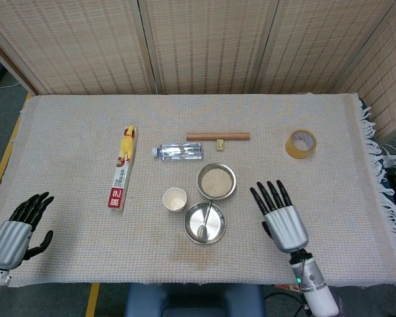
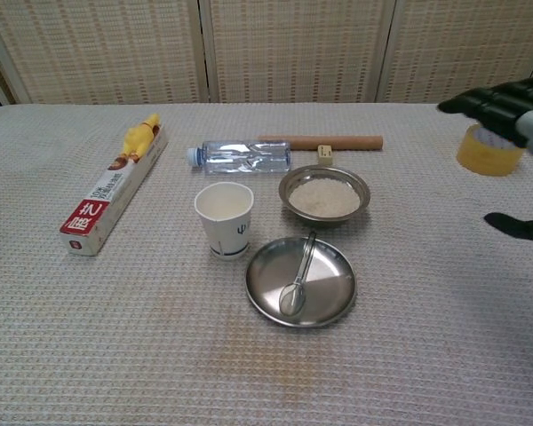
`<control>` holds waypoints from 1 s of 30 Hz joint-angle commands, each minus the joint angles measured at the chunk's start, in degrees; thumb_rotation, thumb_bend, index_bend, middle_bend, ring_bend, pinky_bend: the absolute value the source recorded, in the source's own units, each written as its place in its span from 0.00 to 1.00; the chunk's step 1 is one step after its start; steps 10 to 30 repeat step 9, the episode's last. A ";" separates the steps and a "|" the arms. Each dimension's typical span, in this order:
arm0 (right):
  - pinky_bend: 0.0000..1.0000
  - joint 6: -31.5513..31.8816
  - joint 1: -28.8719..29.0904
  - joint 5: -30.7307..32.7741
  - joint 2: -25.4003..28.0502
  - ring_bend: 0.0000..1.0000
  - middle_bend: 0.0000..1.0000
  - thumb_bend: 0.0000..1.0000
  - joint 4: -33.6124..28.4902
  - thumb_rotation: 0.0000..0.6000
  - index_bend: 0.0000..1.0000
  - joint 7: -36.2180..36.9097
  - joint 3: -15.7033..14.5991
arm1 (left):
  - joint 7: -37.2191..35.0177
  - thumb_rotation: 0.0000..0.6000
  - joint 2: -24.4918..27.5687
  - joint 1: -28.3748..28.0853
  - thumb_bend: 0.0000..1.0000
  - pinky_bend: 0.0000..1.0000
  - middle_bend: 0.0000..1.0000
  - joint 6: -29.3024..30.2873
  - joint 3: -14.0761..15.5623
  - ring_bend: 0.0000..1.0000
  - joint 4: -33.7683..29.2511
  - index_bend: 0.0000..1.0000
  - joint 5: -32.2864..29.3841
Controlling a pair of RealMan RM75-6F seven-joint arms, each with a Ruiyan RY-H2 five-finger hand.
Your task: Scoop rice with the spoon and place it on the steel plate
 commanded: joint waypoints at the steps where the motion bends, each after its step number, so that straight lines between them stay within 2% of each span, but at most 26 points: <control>1: 0.00 11.36 -12.74 -2.41 7.69 0.00 0.00 0.17 4.00 1.00 0.00 15.23 -3.65 | 1.12 1.00 -0.55 0.21 0.45 0.14 0.00 0.66 -0.31 0.00 0.47 0.00 0.07; 4: 0.00 10.91 -14.50 -3.01 10.01 0.00 0.00 0.17 6.39 1.00 0.00 19.68 -3.49 | 3.13 1.00 -1.24 0.48 0.45 0.14 0.00 1.26 -0.79 0.00 0.21 0.00 -0.32; 9: 0.00 9.55 -15.73 -3.90 13.09 0.00 0.00 0.17 7.18 1.00 0.00 25.05 -1.44 | 7.42 1.00 -2.25 0.77 0.45 0.14 0.00 1.48 -1.11 0.00 -0.72 0.00 -0.67; 30: 0.00 9.55 -15.73 -3.90 13.09 0.00 0.00 0.17 7.18 1.00 0.00 25.05 -1.44 | 7.42 1.00 -2.25 0.77 0.45 0.14 0.00 1.48 -1.11 0.00 -0.72 0.00 -0.67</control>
